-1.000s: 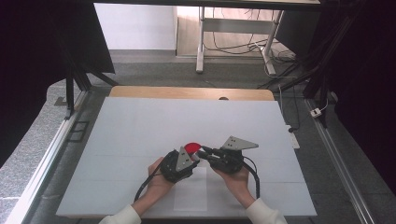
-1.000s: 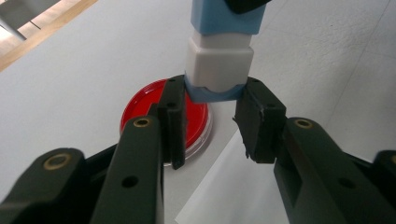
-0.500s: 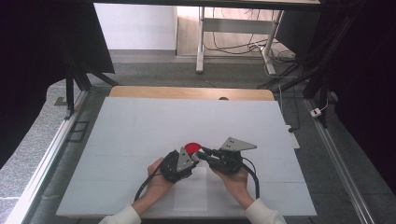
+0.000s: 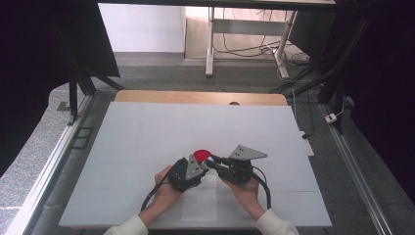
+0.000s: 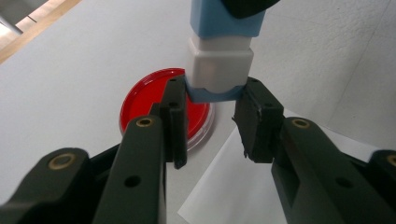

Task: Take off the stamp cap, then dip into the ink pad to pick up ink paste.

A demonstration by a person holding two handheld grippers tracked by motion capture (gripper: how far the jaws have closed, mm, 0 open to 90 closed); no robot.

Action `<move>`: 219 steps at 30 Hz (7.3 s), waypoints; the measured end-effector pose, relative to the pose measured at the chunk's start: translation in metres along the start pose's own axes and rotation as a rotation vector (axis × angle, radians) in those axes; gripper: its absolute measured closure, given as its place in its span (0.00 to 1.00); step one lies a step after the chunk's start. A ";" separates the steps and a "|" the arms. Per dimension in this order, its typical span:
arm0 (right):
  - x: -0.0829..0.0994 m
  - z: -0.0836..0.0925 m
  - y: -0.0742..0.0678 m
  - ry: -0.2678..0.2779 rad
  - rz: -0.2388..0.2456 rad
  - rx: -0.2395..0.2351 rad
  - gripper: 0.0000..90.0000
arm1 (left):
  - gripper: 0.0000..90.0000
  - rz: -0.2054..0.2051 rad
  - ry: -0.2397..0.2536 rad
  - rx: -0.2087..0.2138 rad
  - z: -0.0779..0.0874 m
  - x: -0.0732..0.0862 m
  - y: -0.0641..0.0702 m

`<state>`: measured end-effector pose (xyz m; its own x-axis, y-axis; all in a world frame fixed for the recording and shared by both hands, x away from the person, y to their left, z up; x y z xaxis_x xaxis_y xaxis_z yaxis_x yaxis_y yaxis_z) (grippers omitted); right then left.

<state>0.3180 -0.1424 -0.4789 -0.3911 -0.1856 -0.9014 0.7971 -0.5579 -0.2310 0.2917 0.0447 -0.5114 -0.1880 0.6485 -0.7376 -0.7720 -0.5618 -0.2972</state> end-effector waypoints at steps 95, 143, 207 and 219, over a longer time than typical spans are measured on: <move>-0.008 0.015 0.005 0.064 0.000 0.048 0.84 | 0.73 0.033 0.064 0.005 0.012 0.014 -0.013; -0.008 0.024 0.016 0.058 -0.008 0.085 0.84 | 0.73 0.105 0.100 -0.020 0.071 0.066 -0.036; -0.027 -0.008 0.026 0.001 0.016 0.060 0.84 | 0.73 0.184 0.090 -0.053 0.094 0.094 -0.048; -0.025 -0.021 0.034 -0.044 0.007 0.071 0.84 | 0.73 0.183 0.089 -0.045 0.093 0.093 -0.048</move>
<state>0.3646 -0.1396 -0.4722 -0.4064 -0.2245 -0.8857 0.7658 -0.6124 -0.1962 0.2549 0.1796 -0.5096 -0.2672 0.4868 -0.8317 -0.7012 -0.6902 -0.1786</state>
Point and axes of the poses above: each handheld gripper's, and its own axes: z roughly backward along the jaws, x roughly out of its underside, y roughly to its right, the point moved 1 cm from there along -z, roughly forward along the jaws, and after that the axes turned 6 degrees about -z, right-handed, at the moved point
